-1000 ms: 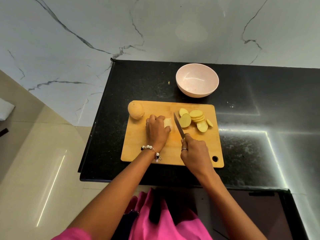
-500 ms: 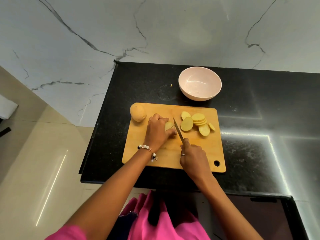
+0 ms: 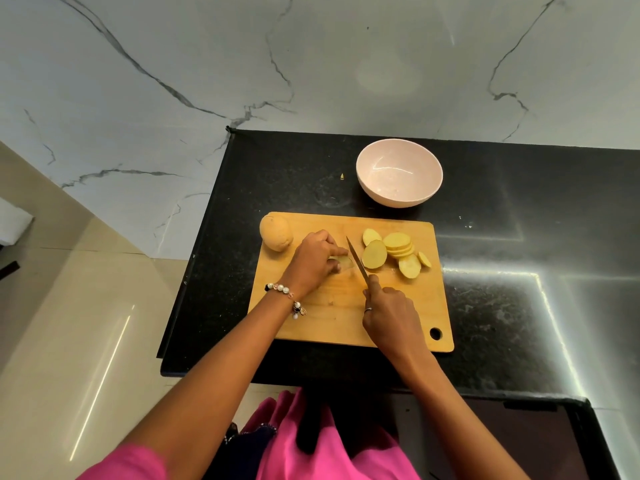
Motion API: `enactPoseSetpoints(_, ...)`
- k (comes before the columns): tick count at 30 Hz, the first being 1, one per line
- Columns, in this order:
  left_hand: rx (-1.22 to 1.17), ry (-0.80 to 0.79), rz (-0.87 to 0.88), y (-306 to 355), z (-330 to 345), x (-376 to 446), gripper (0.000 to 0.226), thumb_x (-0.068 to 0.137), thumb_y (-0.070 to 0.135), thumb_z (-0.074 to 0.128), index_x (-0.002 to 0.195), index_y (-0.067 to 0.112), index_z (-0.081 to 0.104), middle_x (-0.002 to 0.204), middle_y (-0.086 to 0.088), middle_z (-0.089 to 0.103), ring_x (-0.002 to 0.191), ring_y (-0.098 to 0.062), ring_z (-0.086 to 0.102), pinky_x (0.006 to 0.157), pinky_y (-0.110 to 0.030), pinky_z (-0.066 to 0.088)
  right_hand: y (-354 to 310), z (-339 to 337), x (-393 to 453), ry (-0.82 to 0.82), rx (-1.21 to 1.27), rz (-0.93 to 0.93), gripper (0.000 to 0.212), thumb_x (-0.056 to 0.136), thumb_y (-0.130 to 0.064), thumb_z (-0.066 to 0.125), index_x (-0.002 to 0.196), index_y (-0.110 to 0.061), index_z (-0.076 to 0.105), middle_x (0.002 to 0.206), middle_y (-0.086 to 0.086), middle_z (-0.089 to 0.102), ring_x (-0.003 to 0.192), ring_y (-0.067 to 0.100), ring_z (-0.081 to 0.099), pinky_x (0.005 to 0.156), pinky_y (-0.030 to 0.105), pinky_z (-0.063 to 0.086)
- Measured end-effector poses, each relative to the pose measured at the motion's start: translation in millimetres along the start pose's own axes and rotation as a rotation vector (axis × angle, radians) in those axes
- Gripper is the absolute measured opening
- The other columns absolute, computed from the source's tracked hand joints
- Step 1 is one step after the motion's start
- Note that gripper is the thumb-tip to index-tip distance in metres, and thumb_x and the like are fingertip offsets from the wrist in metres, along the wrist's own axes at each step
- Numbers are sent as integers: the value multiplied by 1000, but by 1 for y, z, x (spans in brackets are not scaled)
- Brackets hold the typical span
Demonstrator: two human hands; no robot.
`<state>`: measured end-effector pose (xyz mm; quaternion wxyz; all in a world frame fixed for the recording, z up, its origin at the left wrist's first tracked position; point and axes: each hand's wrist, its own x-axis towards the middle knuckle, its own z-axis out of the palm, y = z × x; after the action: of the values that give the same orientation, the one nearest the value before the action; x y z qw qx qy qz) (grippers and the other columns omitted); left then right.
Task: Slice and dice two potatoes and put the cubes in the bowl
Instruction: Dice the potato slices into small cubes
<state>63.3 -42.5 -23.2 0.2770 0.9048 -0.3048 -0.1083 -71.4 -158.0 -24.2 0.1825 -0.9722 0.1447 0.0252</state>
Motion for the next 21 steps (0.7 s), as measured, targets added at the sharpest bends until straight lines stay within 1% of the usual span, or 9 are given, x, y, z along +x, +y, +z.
enactPoseSetpoints(4,-13,7,22,-5,-1,-1,40,81,13,70,120,13,63,107,-4,59,100,-16,51,82,-21,40,4,1,-6,-14,50,-35,46,99,-19,38,144,-10,32,101,15,62,88,35,58,64,34,33)
enactPoseSetpoints(7,-59,54,-21,-7,1,-3,48,79,19,73,124,14,60,107,-4,61,98,-17,54,82,-23,44,2,1,-8,51,116,-40,43,99,-18,40,140,-3,41,92,19,66,82,38,59,61,32,29)
enactPoseSetpoints(9,-77,102,-53,-6,5,-7,54,75,26,76,125,13,60,108,-4,60,99,-17,53,84,-25,45,1,1,-8,82,140,-23,42,98,-17,42,137,-1,45,87,20,66,78,40,59,59,34,31)
enactPoseSetpoints(12,-59,130,-95,-3,14,-11,57,72,31,78,124,15,60,108,-2,55,103,-16,45,84,-17,34,-7,1,-7,72,147,-21,43,99,-19,40,139,-3,42,90,19,66,81,39,59,63,40,39)
enactPoseSetpoints(14,-58,136,-112,-2,17,-11,54,73,29,77,123,14,61,108,-2,54,104,-16,44,83,-15,31,-12,2,-7,63,131,-12,44,100,-20,38,141,-4,38,95,18,66,85,38,59,65,39,39)
enactPoseSetpoints(18,-84,133,-112,-4,16,-9,49,75,22,76,121,13,63,104,-2,54,100,-17,47,83,-20,39,-18,6,-7,59,70,8,46,101,-19,34,145,-5,31,100,17,64,88,37,59,63,35,31)
enactPoseSetpoints(21,-110,140,-104,-6,17,-8,46,75,18,77,118,11,64,102,-2,55,99,-18,50,85,-28,46,-20,7,-7,46,35,11,47,100,-17,34,145,-5,30,101,18,64,88,37,58,63,35,30)
